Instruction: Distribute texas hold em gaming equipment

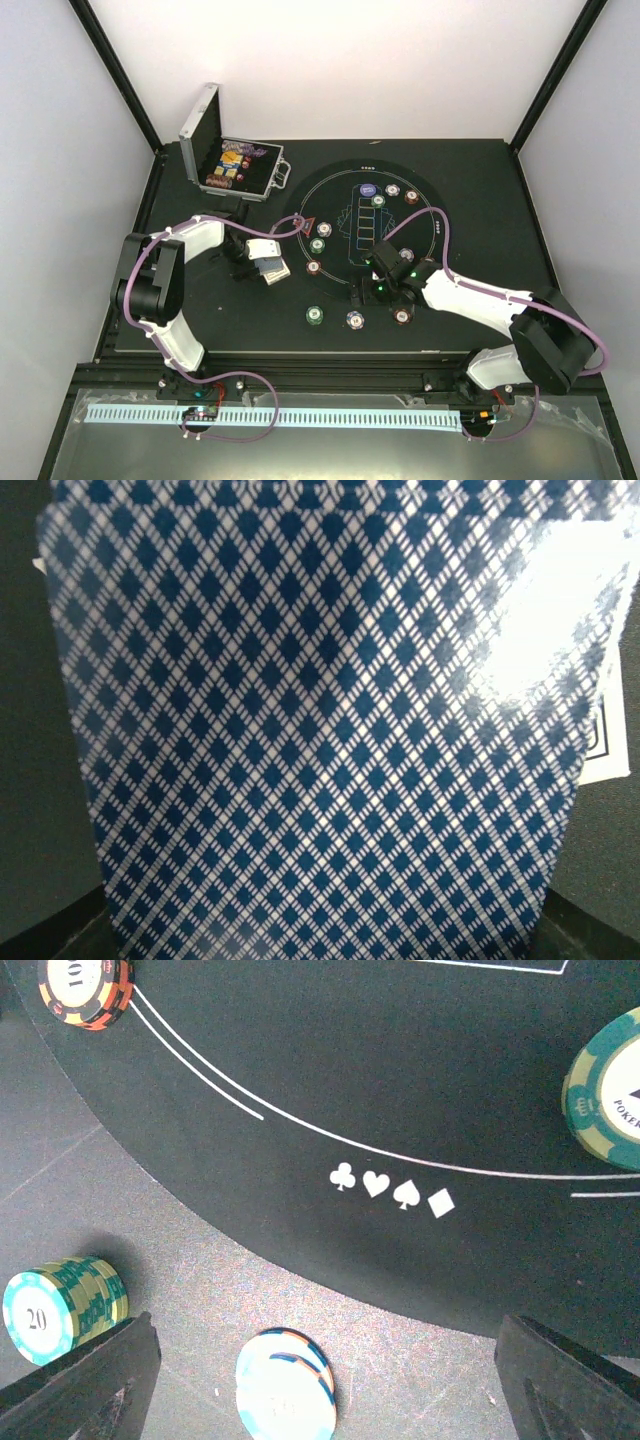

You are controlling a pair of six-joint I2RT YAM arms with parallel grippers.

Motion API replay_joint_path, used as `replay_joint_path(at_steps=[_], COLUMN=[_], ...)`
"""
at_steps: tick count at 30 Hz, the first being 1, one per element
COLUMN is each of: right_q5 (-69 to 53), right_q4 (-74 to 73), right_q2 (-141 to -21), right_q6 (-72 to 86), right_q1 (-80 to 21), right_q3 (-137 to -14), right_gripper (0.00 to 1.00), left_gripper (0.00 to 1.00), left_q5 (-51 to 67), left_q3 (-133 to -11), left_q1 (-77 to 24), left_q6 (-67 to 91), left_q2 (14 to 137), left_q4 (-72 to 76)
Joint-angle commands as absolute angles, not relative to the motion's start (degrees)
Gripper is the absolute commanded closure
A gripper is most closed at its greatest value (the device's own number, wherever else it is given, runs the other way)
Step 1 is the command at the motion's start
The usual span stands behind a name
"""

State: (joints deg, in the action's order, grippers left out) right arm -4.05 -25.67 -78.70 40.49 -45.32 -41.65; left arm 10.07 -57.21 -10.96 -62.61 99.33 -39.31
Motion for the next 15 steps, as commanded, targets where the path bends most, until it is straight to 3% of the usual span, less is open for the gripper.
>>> replay_joint_path(at_steps=[1, 7, 15], right_q5=[-4.4, -5.2, -7.6], right_q4=[-24.5, -23.7, -22.0], right_q2=[-78.9, -78.6, -78.0], right_q6=[41.0, 41.3, 41.8], right_q1=[-45.8, -45.8, -45.9], right_q3=[-42.1, -42.1, -43.1], right_gripper=[0.06, 0.06, 0.07], left_gripper=[0.71, 0.98, 0.98], left_q5=[7.8, 6.9, 7.8], left_q3=[-56.2, -56.3, -56.9], left_q1=[-11.3, -11.2, -10.9], left_q6=[-63.5, -63.8, -65.0], left_q2=[99.5, 97.6, 93.7], left_q4=[-38.1, -38.3, -41.7])
